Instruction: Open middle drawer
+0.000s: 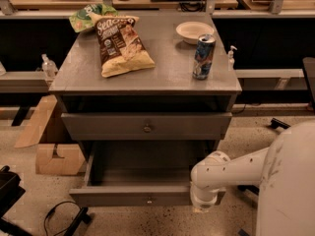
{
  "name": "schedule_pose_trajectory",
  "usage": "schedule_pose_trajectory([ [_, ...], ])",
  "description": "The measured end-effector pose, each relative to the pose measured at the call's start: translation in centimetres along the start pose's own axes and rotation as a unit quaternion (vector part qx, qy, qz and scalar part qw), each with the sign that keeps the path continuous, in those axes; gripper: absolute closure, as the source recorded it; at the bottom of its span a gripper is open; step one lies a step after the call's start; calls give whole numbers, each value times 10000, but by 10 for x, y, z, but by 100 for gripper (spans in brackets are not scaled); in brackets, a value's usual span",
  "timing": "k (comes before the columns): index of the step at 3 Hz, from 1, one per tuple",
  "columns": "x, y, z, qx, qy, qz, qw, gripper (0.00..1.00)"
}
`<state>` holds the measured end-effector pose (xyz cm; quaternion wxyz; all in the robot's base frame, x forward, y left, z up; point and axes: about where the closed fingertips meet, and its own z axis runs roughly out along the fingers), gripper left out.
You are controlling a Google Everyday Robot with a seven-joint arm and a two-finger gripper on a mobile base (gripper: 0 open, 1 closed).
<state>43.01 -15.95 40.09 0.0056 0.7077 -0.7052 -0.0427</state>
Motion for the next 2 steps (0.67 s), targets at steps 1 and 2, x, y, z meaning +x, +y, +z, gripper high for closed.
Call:
schedule_pose_trajectory([
  [1, 0, 0, 0, 0, 0, 0, 10000, 34],
  [2, 0, 0, 0, -1, 0, 0, 10000, 11],
])
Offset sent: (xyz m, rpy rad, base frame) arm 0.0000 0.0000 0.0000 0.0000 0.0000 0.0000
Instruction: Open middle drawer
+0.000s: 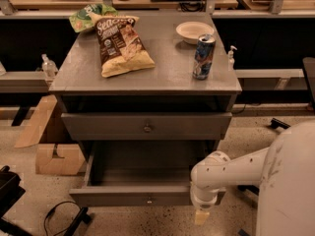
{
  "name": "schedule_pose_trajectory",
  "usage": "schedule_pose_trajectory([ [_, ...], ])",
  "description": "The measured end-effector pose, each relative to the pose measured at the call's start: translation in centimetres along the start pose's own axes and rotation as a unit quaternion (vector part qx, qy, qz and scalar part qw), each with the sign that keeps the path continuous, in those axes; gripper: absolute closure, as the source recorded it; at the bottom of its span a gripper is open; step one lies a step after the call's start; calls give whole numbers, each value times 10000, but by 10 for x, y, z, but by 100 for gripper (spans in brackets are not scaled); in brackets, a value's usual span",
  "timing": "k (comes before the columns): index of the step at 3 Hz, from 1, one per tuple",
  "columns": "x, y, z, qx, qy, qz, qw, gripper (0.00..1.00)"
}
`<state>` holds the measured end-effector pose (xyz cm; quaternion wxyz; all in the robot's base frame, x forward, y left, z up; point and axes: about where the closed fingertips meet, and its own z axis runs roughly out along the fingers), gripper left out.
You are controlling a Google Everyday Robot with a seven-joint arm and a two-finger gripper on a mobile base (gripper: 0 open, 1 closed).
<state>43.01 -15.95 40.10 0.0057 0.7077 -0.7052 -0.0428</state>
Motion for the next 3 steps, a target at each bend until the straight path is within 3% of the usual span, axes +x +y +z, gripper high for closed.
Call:
schedule_pose_trajectory([
  [1, 0, 0, 0, 0, 0, 0, 10000, 0],
  [2, 0, 0, 0, 0, 0, 0, 10000, 0],
  [3, 0, -6, -31, 153, 297, 9, 9994, 18],
])
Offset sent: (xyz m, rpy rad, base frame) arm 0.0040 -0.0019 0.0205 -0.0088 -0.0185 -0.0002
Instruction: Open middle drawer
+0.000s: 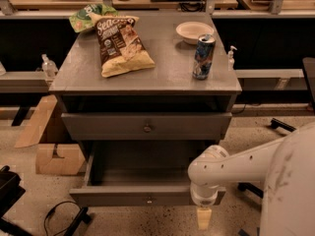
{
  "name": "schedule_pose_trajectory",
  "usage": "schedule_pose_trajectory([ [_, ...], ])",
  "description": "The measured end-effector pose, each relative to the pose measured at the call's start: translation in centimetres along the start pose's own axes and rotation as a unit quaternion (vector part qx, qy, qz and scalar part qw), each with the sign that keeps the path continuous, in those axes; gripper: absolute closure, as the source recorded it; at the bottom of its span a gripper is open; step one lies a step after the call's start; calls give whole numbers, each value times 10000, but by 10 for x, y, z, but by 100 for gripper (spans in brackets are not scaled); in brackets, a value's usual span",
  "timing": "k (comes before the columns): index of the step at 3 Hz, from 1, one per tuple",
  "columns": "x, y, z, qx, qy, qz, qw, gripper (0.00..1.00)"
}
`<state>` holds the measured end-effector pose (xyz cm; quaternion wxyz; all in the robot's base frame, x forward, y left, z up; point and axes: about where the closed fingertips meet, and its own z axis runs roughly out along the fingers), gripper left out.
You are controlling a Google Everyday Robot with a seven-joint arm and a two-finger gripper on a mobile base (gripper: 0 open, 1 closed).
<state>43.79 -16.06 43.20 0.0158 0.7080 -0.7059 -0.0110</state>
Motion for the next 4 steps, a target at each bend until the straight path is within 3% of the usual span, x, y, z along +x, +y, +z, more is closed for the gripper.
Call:
schedule_pose_trajectory([
  [1, -1, -25, -60, 341, 398, -39, 9986, 41],
  [2, -7, -54, -108, 640, 618, -126, 9960, 72],
  [3, -6, -52, -104, 616, 604, -120, 9962, 95],
  [4, -6, -51, -104, 614, 606, -120, 9962, 100],
])
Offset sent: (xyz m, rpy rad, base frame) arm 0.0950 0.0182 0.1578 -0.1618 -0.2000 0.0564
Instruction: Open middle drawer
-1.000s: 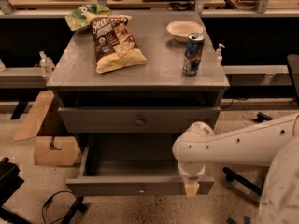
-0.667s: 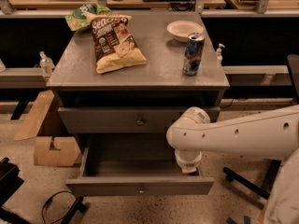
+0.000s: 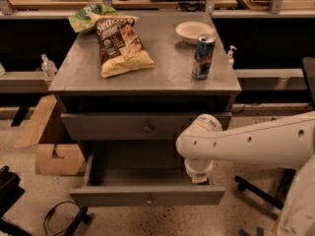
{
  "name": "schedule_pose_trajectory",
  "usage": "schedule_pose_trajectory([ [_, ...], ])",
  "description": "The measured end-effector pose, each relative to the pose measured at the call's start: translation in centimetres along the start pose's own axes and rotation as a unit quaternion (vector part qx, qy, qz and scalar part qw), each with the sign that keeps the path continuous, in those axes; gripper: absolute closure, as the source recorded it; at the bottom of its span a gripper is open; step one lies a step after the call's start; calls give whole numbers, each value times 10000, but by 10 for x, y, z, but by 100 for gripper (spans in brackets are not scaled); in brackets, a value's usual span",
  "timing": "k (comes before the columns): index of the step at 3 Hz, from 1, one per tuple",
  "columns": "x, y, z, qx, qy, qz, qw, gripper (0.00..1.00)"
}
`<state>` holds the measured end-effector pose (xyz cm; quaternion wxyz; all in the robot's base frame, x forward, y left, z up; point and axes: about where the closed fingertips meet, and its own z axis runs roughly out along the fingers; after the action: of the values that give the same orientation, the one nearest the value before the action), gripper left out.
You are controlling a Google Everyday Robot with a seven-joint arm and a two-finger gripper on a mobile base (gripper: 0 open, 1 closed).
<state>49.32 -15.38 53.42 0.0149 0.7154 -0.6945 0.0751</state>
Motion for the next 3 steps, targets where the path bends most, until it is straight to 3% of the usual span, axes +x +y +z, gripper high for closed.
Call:
schedule_pose_trajectory([
  [3, -37, -45, 51, -10, -620, -167, 9979, 100],
])
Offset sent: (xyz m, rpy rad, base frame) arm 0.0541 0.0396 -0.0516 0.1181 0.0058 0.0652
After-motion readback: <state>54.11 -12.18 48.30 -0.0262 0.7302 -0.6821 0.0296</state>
